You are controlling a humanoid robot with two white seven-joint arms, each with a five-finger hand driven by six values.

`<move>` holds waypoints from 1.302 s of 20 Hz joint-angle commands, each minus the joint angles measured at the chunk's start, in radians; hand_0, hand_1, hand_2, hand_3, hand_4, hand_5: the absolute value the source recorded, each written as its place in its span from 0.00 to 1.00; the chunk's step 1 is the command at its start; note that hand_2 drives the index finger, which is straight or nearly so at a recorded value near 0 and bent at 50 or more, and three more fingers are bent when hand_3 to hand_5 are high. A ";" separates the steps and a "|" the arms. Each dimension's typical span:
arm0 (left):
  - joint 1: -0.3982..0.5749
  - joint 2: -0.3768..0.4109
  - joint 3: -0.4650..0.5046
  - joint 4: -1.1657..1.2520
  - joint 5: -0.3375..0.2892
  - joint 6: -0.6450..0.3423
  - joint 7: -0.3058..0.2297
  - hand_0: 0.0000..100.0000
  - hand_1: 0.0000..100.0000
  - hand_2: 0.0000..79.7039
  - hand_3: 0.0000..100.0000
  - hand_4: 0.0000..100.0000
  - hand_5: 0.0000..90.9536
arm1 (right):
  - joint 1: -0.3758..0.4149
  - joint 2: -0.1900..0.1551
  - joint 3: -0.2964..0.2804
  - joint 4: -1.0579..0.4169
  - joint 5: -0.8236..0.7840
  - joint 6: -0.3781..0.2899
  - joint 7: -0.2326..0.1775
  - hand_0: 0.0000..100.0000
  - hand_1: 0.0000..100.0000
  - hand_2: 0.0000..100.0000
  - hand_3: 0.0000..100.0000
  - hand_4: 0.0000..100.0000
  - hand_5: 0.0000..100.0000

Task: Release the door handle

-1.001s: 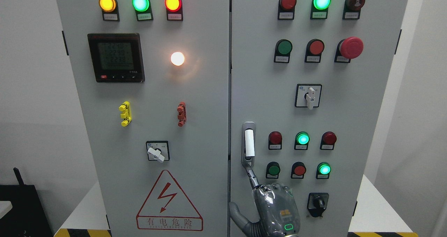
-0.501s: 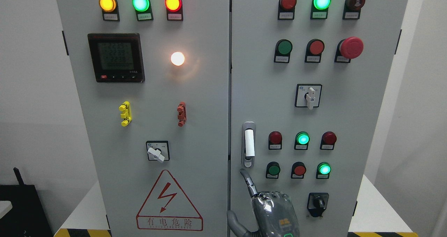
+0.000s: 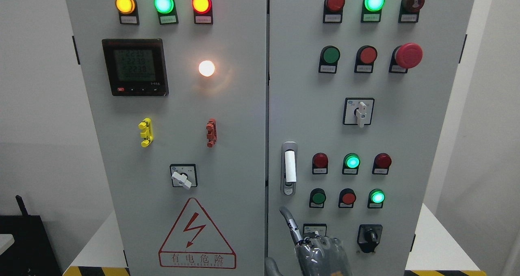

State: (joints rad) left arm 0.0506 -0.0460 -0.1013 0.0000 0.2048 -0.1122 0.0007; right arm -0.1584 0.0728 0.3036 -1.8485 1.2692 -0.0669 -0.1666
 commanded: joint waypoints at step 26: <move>0.000 0.000 0.000 -0.031 -0.001 0.000 0.001 0.12 0.39 0.00 0.00 0.00 0.00 | 0.065 -0.013 -0.015 -0.047 -0.137 -0.051 -0.129 0.26 0.00 1.00 1.00 0.95 0.92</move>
State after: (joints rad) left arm 0.0506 -0.0460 -0.1012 0.0000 0.2051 -0.1122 0.0007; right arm -0.0974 0.0607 0.2905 -1.8942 1.1392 -0.1191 -0.2828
